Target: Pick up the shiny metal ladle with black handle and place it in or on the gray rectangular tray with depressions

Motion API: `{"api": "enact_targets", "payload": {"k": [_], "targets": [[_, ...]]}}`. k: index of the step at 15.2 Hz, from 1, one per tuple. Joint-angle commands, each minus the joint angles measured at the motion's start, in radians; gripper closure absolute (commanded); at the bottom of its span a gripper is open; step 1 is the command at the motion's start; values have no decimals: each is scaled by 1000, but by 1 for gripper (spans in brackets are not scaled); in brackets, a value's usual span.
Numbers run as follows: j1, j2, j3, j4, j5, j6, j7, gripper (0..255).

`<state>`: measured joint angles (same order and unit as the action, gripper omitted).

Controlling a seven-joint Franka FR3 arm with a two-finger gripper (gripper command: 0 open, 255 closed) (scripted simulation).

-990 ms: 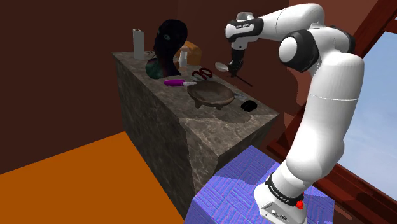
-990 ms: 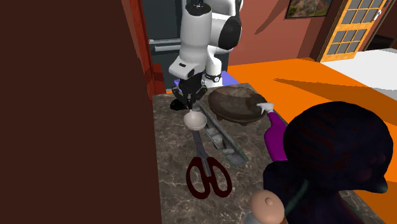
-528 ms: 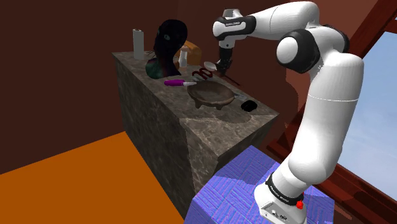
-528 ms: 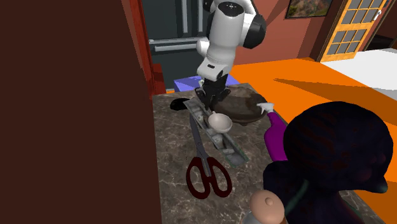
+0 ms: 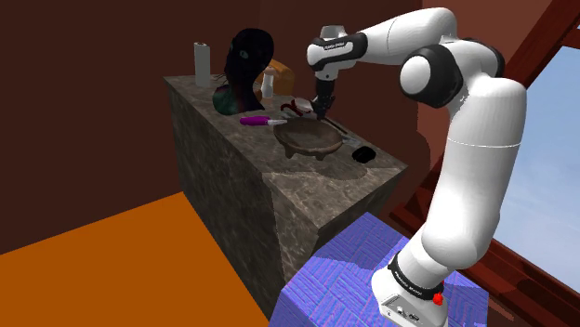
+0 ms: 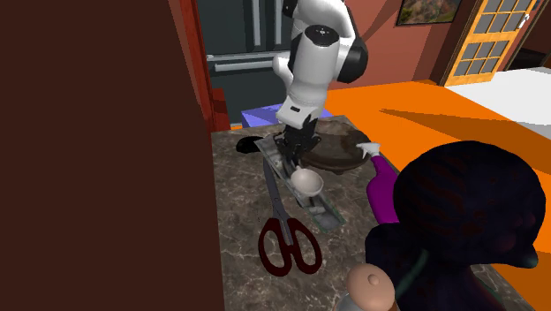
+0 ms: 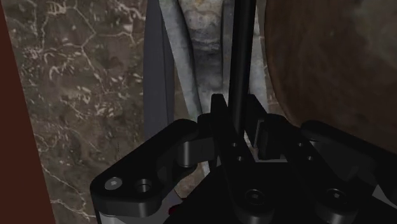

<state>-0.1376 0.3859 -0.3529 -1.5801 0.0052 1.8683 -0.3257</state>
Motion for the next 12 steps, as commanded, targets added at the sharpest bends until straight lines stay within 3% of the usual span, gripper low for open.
{"api": "enact_targets", "payload": {"k": [1,6,12], "targets": [[-1,5,1,-18,2,24,0,255],[-2,26,4,-59,8,84,1,255],[-2,26,4,-59,8,84,1,255]]}}
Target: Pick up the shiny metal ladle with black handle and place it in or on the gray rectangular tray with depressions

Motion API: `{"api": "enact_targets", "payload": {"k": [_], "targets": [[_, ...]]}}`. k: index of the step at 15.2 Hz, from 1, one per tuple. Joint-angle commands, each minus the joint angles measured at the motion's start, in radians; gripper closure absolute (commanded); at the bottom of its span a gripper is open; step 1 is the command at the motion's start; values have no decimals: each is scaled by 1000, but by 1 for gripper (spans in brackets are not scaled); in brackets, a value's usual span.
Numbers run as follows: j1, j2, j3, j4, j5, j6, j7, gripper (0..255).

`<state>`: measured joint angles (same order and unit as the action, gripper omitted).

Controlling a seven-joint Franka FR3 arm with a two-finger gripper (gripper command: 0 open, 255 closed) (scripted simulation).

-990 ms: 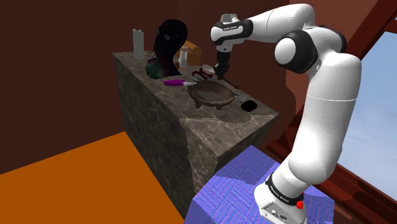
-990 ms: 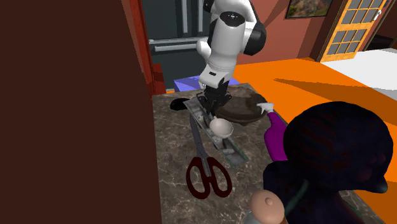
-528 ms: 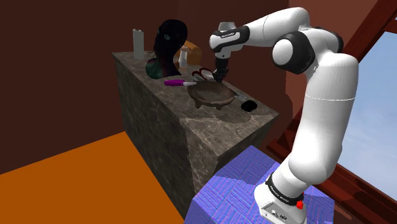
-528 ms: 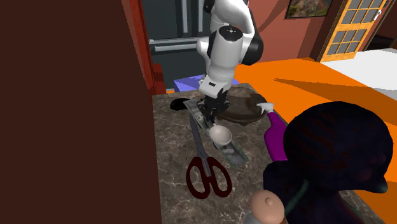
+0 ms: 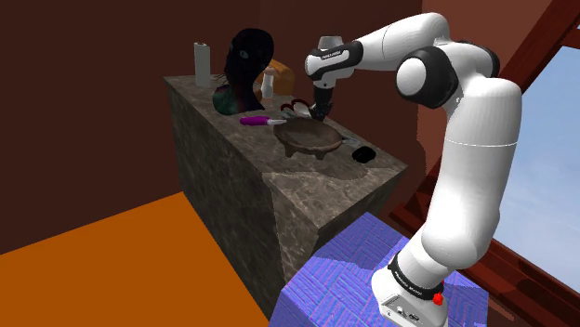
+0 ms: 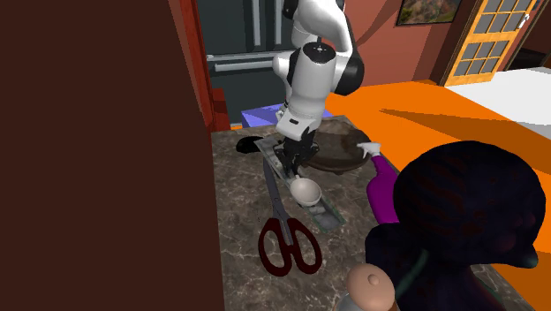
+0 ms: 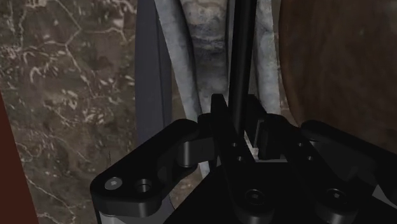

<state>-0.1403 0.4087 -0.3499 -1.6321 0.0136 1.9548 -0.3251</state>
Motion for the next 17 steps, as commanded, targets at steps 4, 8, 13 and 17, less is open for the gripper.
{"api": "enact_targets", "payload": {"k": [4,8,13,17], "targets": [[1,3,1,-4,0,-4,1,0],[1,3,1,-7,0,-2,1,0],[6,-16,-1,94,-7,-122,5,0],[6,-16,-1,94,-7,-122,5,0]]}}
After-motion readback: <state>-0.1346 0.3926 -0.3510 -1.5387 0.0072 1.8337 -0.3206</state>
